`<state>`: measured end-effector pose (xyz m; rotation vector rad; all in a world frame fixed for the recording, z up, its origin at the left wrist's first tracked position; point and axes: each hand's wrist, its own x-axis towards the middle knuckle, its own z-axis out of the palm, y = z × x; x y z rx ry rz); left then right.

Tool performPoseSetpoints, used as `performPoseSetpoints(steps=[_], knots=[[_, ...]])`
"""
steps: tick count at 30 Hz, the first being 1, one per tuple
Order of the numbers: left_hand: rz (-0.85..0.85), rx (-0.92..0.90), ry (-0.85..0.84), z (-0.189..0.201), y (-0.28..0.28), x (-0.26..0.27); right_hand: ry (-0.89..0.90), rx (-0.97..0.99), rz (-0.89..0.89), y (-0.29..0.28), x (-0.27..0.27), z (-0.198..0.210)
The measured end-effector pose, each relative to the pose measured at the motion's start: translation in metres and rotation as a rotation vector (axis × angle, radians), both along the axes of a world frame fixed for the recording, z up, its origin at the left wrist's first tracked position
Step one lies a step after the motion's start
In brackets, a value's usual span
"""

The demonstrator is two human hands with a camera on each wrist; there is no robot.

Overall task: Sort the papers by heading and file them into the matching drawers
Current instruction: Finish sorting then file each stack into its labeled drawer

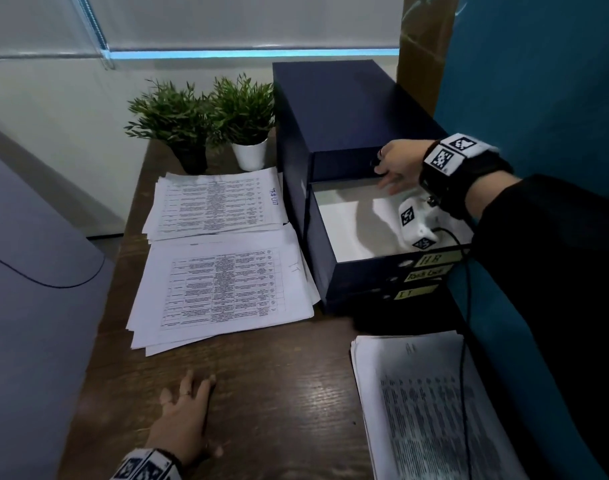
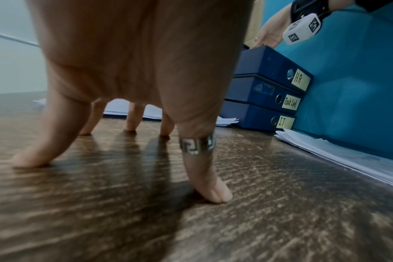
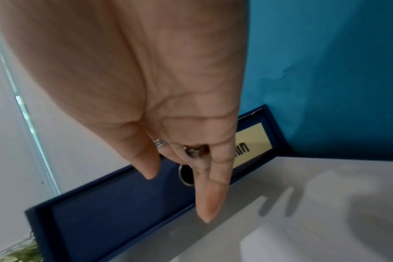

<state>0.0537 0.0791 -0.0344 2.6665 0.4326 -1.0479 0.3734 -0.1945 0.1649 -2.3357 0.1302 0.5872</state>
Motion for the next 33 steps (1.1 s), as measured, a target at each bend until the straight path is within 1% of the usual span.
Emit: performPoseSetpoints(steps=[6, 9, 10, 12, 14, 16, 17, 19, 21, 23, 25, 27, 28, 29, 30, 32, 33], knots=[[-0.010, 0.001, 0.031, -0.004, 0.000, 0.002, -0.027, -0.001, -0.013, 0.001, 0.003, -0.009], [-0.008, -0.003, 0.034, -0.004, 0.000, 0.002, -0.035, -0.005, 0.007, -0.003, -0.007, -0.005], [-0.011, -0.003, 0.033, -0.003, -0.001, 0.002, -0.058, 0.020, 0.010, -0.004, -0.013, 0.000], [-0.019, 0.005, 0.027, -0.002, 0.000, 0.001, -0.153, 0.142, -0.015, -0.005, -0.030, 0.014], [-0.024, 0.007, 0.006, 0.000, -0.001, 0.000, -0.300, 0.295, -0.068, -0.010, -0.056, 0.027], [-0.026, 0.014, -0.010, 0.002, -0.001, 0.001, -0.444, 0.417, -0.125, -0.022, -0.087, 0.028], [-0.022, 0.020, -0.014, 0.003, -0.002, 0.001, -0.483, 0.469, -0.155, -0.030, -0.105, 0.022], [0.006, 0.029, -0.012, 0.004, -0.005, 0.001, -0.538, 0.515, -0.224, -0.048, -0.144, -0.004], [0.021, 0.032, -0.051, 0.004, -0.015, 0.002, -0.569, 0.512, -0.317, -0.068, -0.180, -0.049], [-0.024, 0.029, -0.148, 0.004, -0.033, 0.005, -0.536, 0.420, -0.363, -0.086, -0.212, -0.100], [-0.071, -0.042, -0.239, 0.004, -0.058, 0.010, -0.458, 0.313, -0.366, -0.103, -0.234, -0.147], [-0.084, -0.200, -0.278, -0.001, -0.090, 0.015, -0.351, 0.197, -0.382, -0.119, -0.245, -0.187], [-0.064, -0.296, -0.281, -0.004, -0.107, 0.016, -0.293, 0.116, -0.367, -0.127, -0.249, -0.204], [-0.011, -0.400, -0.280, -0.005, -0.125, 0.017, -0.235, 0.034, -0.336, -0.132, -0.252, -0.218], [0.079, -0.516, -0.274, -0.008, -0.143, 0.018, -0.155, -0.051, -0.309, -0.137, -0.255, -0.229], [0.318, -0.774, -0.200, -0.008, -0.176, 0.019, -0.011, -0.157, -0.297, -0.141, -0.263, -0.242], [0.439, -0.891, -0.155, -0.009, -0.190, 0.019, 0.020, -0.198, -0.295, -0.141, -0.267, -0.247]])
